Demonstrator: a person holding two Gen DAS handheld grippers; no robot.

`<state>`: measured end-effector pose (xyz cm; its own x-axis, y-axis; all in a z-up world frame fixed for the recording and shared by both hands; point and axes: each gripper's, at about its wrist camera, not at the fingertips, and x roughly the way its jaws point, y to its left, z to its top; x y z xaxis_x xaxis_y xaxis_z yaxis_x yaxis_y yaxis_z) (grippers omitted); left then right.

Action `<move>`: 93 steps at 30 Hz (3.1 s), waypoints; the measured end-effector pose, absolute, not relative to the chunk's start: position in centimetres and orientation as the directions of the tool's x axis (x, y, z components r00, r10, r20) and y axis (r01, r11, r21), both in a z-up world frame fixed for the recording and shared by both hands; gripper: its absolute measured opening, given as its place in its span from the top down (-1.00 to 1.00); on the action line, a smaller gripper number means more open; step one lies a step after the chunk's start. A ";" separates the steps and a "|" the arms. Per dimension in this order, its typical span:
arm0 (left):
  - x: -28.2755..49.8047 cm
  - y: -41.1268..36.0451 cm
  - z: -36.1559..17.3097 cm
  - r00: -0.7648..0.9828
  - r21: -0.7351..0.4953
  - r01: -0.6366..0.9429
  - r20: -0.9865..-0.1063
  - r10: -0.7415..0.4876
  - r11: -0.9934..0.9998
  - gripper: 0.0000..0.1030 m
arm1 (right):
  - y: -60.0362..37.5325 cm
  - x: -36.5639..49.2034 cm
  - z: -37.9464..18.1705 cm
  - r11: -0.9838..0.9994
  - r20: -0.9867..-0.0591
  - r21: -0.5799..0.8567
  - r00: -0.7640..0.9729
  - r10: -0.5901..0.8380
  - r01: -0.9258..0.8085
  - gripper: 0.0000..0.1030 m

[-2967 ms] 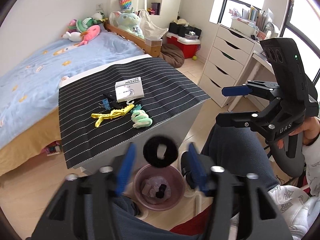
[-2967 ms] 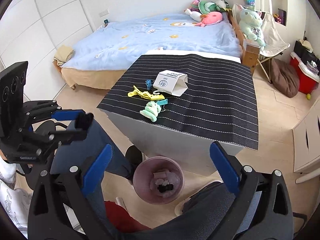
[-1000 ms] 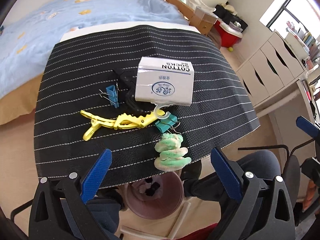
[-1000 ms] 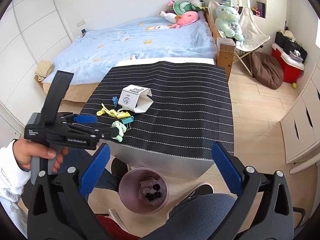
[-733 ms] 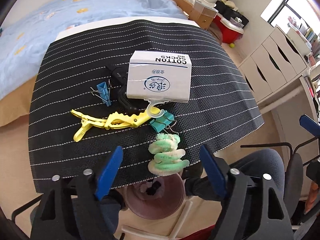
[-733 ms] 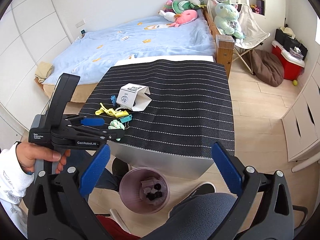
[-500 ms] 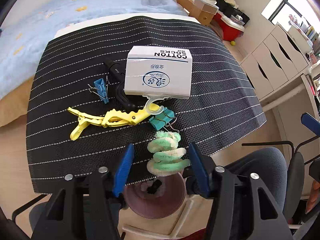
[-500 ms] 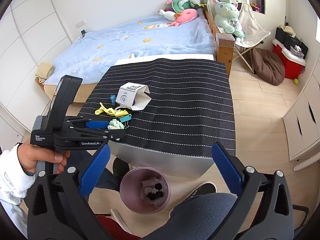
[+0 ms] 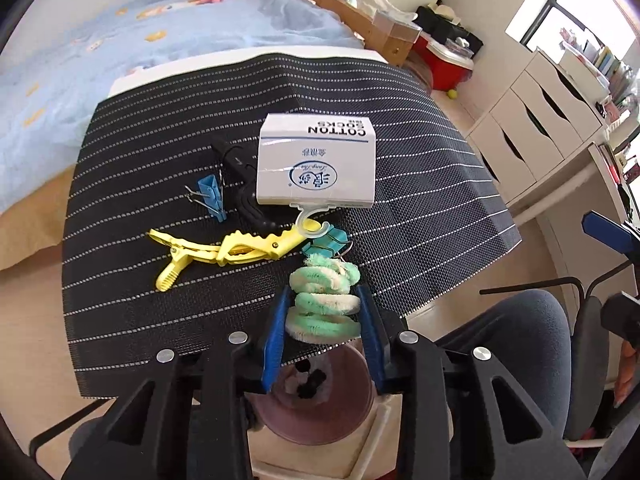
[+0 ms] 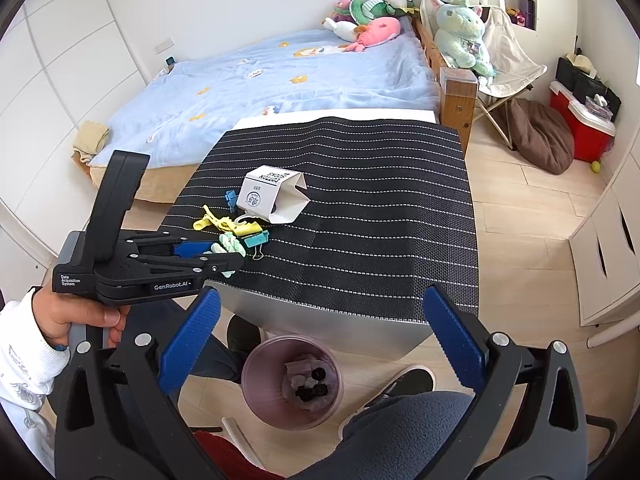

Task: Collect trash
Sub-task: 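Close the left tool on the green coiled hair ties and lift them, then grasp the white COTTON SOCKS box with the right tool while the left tool holds the green ties, then carry the socks box over the pink wastebasket and open the right tool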

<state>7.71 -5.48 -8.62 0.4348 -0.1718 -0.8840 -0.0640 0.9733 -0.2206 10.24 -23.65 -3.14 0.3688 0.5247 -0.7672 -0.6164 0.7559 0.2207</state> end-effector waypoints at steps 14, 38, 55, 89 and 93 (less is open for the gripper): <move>5.3 -4.5 -3.9 0.564 -0.130 -0.004 -0.819 -0.105 0.991 0.35 | -19.9 12.5 -2.0 0.726 -0.759 0.233 0.346 0.552 -0.647 -0.93; 2.8 -1.8 -3.2 0.620 -0.141 -0.026 -0.779 -0.095 0.990 0.35 | -12.6 19.8 -5.9 0.651 -0.753 0.493 0.092 0.652 -0.577 -0.92; 2.6 -1.0 -3.7 0.616 -0.159 -0.040 -0.781 -0.101 0.986 0.35 | -11.7 20.5 -8.1 0.630 -0.740 0.560 0.018 0.673 -0.538 0.85; -0.3 -2.4 -0.2 0.654 -0.136 0.032 -0.746 -0.124 0.990 0.35 | -17.8 10.3 0.6 0.563 -0.729 0.357 0.155 0.667 -0.745 0.99; -1.0 -2.5 0.2 0.659 -0.147 0.037 -0.740 -0.135 0.988 0.35 | -18.2 8.4 0.3 0.555 -0.746 0.329 0.150 0.649 -0.764 0.99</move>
